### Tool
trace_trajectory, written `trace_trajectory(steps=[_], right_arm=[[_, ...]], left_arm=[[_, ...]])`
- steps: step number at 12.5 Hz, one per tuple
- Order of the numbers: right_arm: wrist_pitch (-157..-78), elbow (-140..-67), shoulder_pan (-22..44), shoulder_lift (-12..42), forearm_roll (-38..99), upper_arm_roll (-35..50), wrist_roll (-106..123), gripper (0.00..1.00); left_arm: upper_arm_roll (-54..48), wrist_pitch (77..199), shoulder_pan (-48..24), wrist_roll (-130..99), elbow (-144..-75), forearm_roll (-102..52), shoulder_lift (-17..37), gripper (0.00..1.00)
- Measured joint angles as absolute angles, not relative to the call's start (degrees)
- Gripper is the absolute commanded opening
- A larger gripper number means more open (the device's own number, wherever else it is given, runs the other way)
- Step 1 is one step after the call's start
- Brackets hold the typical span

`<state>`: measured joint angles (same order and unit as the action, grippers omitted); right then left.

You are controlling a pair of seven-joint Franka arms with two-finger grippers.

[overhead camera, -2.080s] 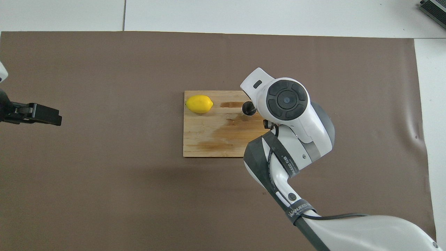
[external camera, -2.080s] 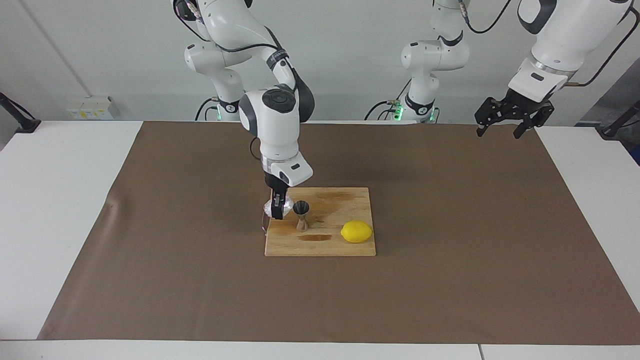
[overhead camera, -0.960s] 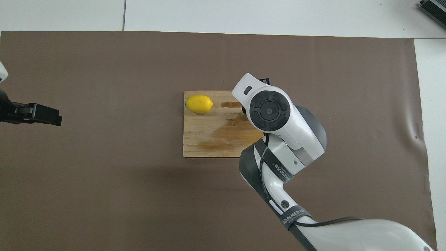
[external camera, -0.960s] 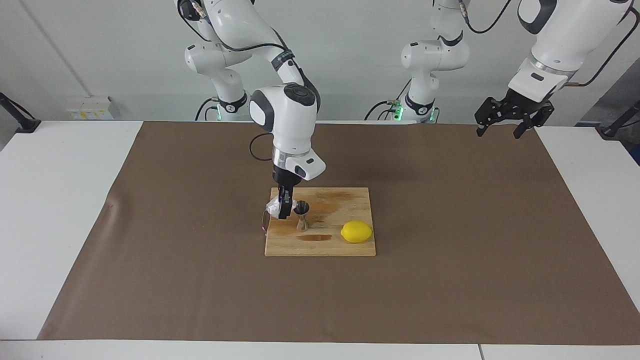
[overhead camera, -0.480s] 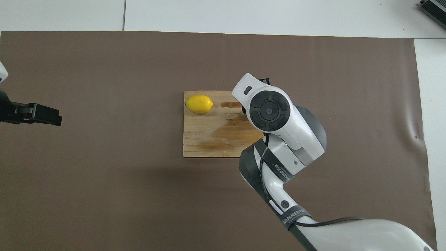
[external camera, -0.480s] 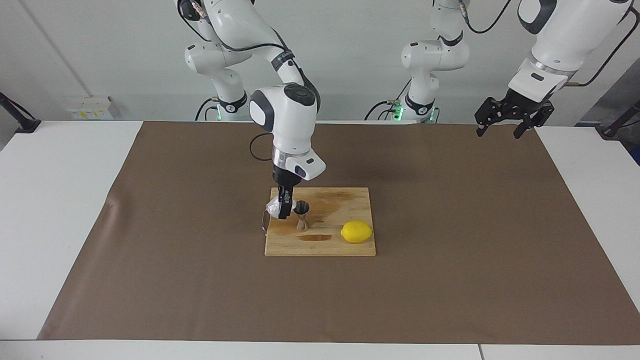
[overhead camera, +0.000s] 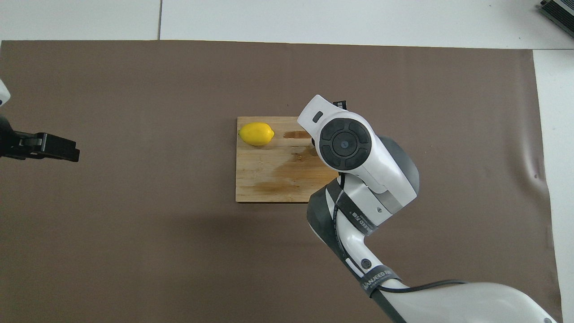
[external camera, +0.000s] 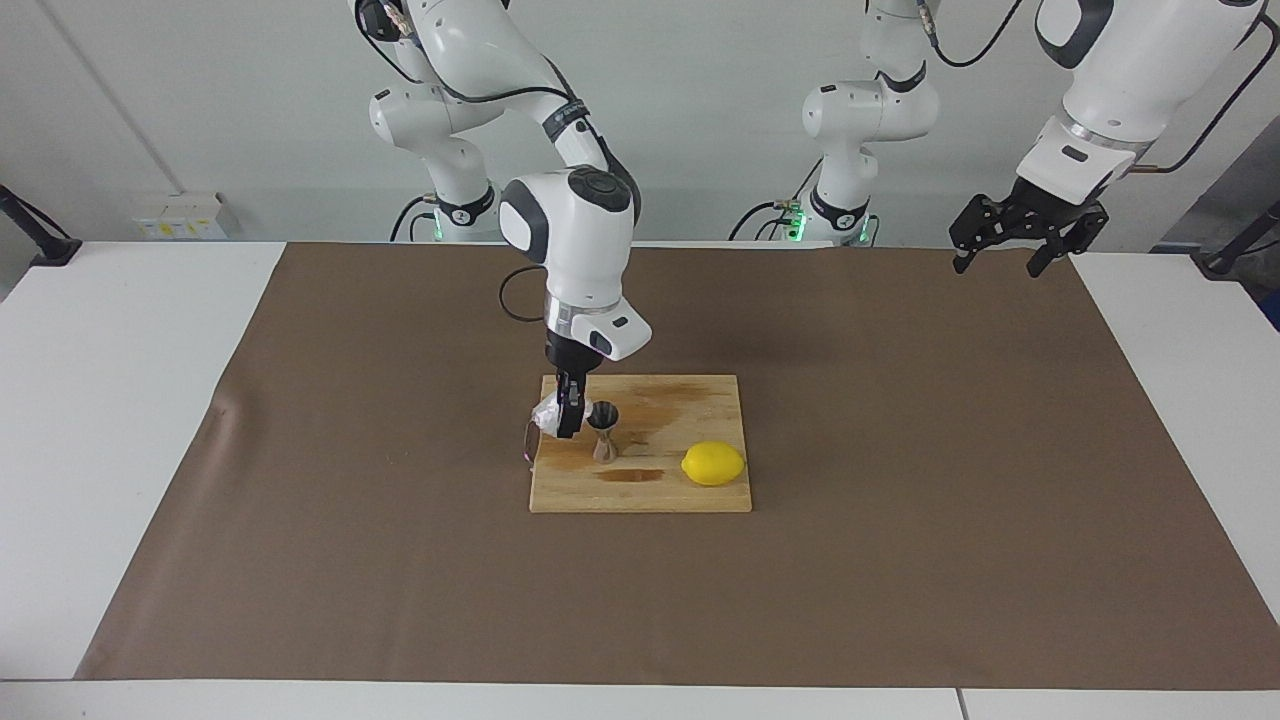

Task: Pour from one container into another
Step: 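Tilt the white cup over the steel cup with the right gripper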

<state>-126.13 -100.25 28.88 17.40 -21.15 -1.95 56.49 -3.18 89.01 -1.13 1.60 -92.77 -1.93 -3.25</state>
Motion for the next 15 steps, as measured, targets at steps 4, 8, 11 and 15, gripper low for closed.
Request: trace_trajectory(steps=[4, 8, 11, 15], right_arm=[[-126.1, -100.2, 28.9, 17.4, -21.4, -1.9, 56.5, 0.26], [-126.4, -100.2, 28.9, 17.4, -21.4, -2.0, 56.5, 0.26], [-127.1, -100.2, 28.9, 17.4, -21.3, -2.0, 55.9, 0.26], [-128.4, -100.2, 28.6, 17.4, -19.1, -2.0, 54.6, 0.26]], left_arm=[[-3.2, 89.0, -1.1, 1.6, -92.8, -1.9, -3.3, 1.0], [-3.2, 89.0, -1.1, 1.6, -92.8, -1.9, -3.3, 1.0], [-3.2, 89.0, -1.1, 1.6, -92.8, -1.9, -3.3, 1.0], [-3.2, 89.0, -1.1, 1.6, -92.8, -1.9, -3.3, 1.0]])
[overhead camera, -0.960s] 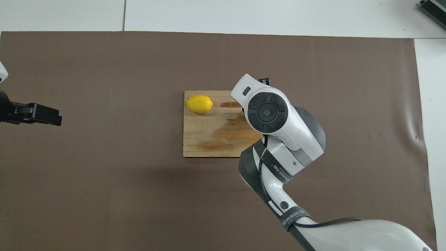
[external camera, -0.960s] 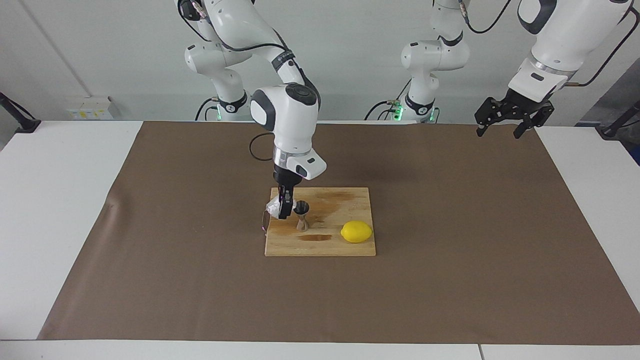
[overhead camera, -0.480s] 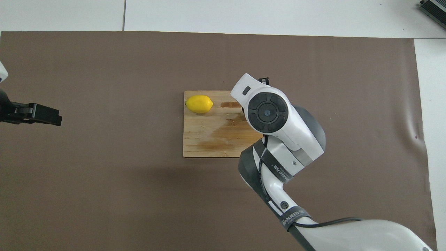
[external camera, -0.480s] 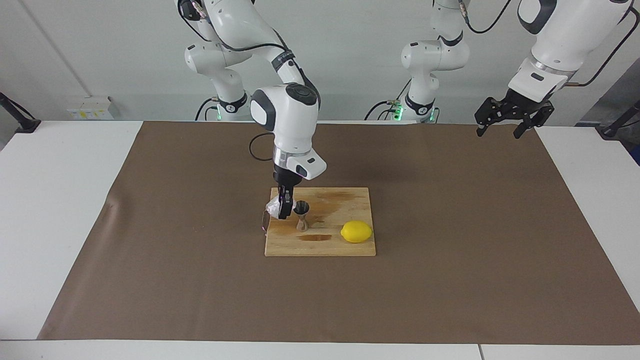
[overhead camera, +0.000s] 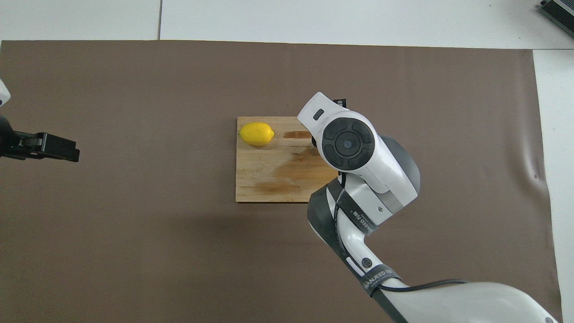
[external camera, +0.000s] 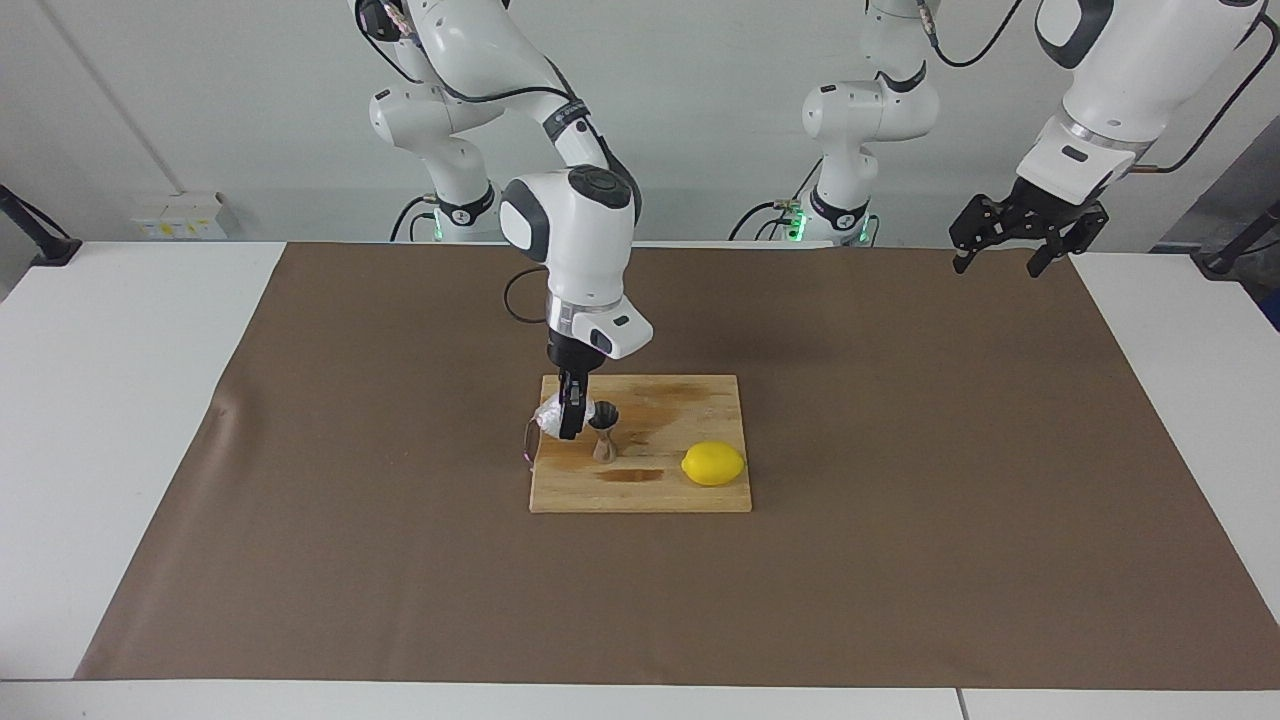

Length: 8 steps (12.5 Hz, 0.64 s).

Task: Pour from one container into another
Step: 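Tilt the white cup over the steel cup with the right gripper, then turn the white cup upright and lift it away from the board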

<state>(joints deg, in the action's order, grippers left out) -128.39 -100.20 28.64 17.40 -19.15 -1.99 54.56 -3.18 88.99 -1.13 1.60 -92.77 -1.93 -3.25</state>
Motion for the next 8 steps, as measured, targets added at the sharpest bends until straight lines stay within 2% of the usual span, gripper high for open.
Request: trace_trajectory(steps=[8], right_arm=[[-129.3, -100.1, 27.3, 17.3, -14.0, -2.0, 54.6, 0.26]], left_arm=[[-3.2, 89.0, -1.1, 1.6, -92.8, -1.9, -3.3, 1.0]])
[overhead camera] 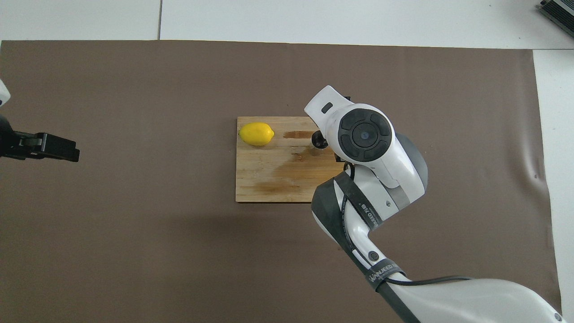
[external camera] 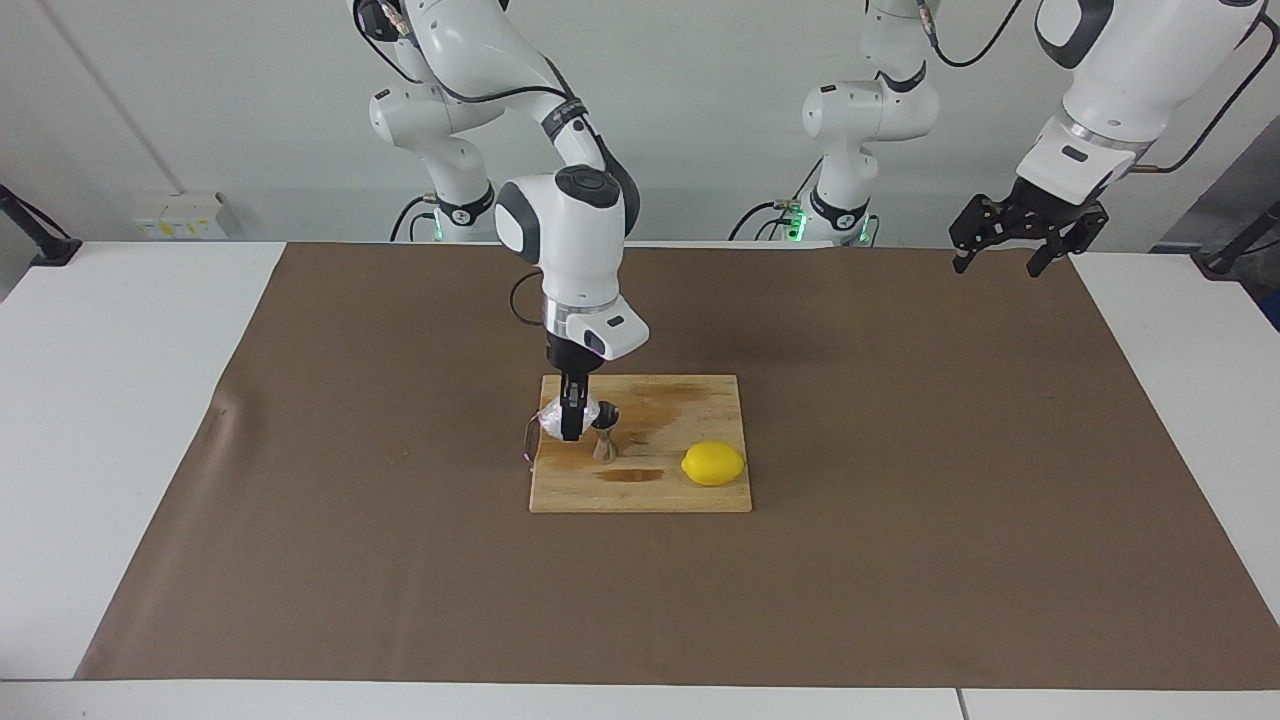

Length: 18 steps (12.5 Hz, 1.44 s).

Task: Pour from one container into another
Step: 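Turn the white cup upright and lift it away from the board, then lower the white cup back to its starting spot with the right gripper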

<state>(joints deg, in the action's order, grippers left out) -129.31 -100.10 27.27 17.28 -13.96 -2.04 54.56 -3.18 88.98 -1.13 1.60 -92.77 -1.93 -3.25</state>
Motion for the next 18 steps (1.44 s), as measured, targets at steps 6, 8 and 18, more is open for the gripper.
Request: trace_trajectory(steps=[6, 8, 18], right_arm=[[-129.3, -99.9, 26.1, 16.8, -8.8, -2.1, 55.0, 0.26], [-129.3, -99.9, 23.8, 16.0, -3.3, -2.1, 58.4, 0.26], [-127.5, -105.6, 7.1, 14.1, 25.8, -2.2, 86.8, 0.27]], left_arm=[[-3.2, 89.0, -1.1, 1.6, -92.8, -1.9, -3.3, 1.0], [-3.2, 89.0, -1.1, 1.6, -92.8, -1.9, -3.3, 1.0], [-3.2, 89.0, -1.1, 1.6, -92.8, -1.9, -3.3, 1.0]])
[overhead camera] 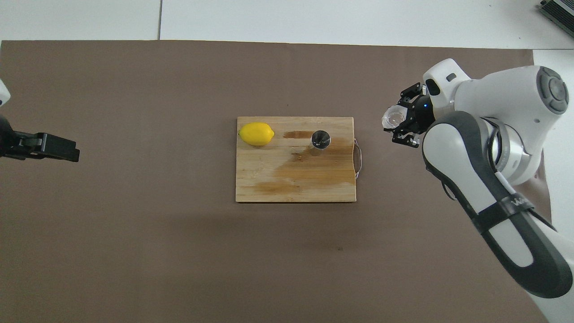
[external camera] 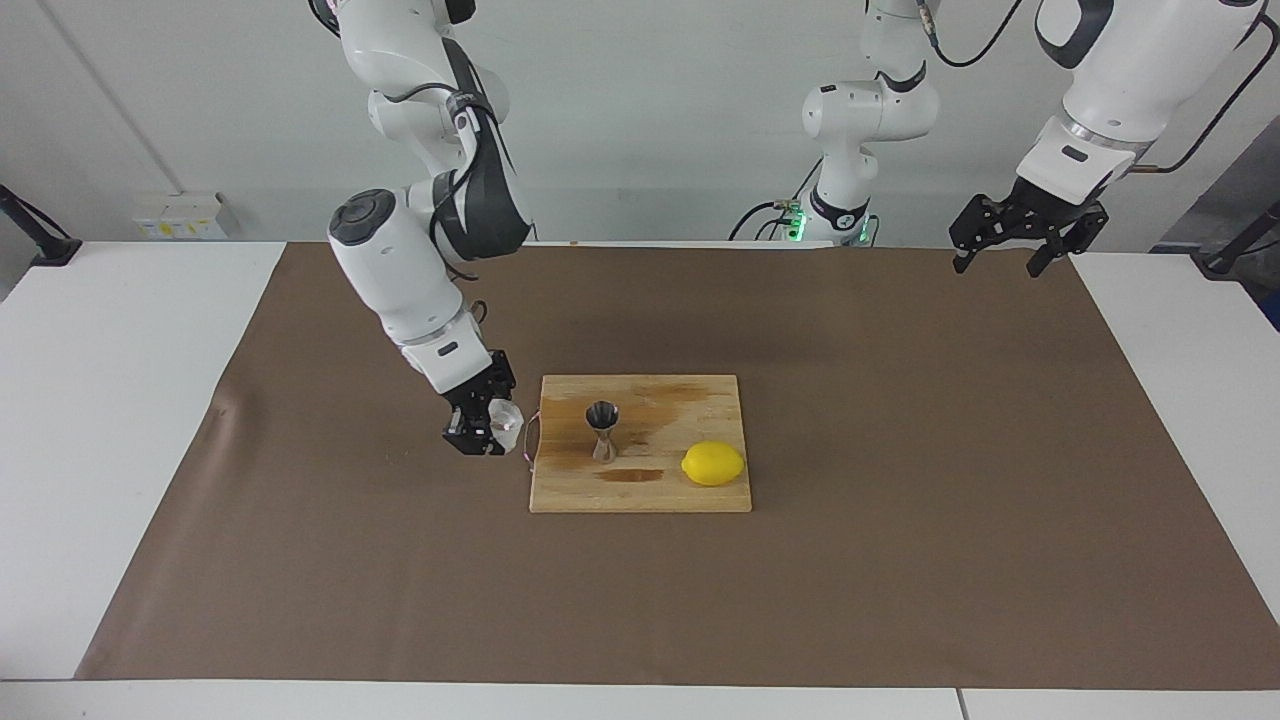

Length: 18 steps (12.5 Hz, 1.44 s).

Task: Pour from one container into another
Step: 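Lower the white cup back to its starting spot with the right gripper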

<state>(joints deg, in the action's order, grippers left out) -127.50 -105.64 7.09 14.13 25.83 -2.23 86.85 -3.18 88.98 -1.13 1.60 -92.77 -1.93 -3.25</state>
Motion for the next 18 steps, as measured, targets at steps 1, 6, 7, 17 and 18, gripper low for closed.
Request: trace_trajectory(steps=[1, 6, 7, 17, 18], right_arm=[[-127.3, -108.1, 4.7, 13.2, 27.8, -2.3, 90.5, 0.27], [-127.9, -118.9, -3.3, 11.0, 30.2, -2.3, 103.2, 0.27], [-129.7, -119.9, -3.4, 11.0, 30.2, -2.3, 104.2, 0.27], [-136.6, -122.4, -3.4, 15.6, 39.3, -2.2, 114.4, 1.0], [-136.6, -122.4, -3.4, 15.6, 39.3, -2.2, 114.4, 1.0]], left_arm=[[-3.2, 89.0, -1.1, 1.6, -92.8, -1.9, -3.3, 1.0], [-3.2, 89.0, -1.1, 1.6, -92.8, -1.9, -3.3, 1.0], [-3.2, 89.0, -1.1, 1.6, -92.8, -1.9, -3.3, 1.0], [-3.2, 89.0, -1.1, 1.6, -92.8, -1.9, -3.3, 1.0], [-3.2, 89.0, -1.1, 1.6, -92.8, -1.9, -3.3, 1.0]])
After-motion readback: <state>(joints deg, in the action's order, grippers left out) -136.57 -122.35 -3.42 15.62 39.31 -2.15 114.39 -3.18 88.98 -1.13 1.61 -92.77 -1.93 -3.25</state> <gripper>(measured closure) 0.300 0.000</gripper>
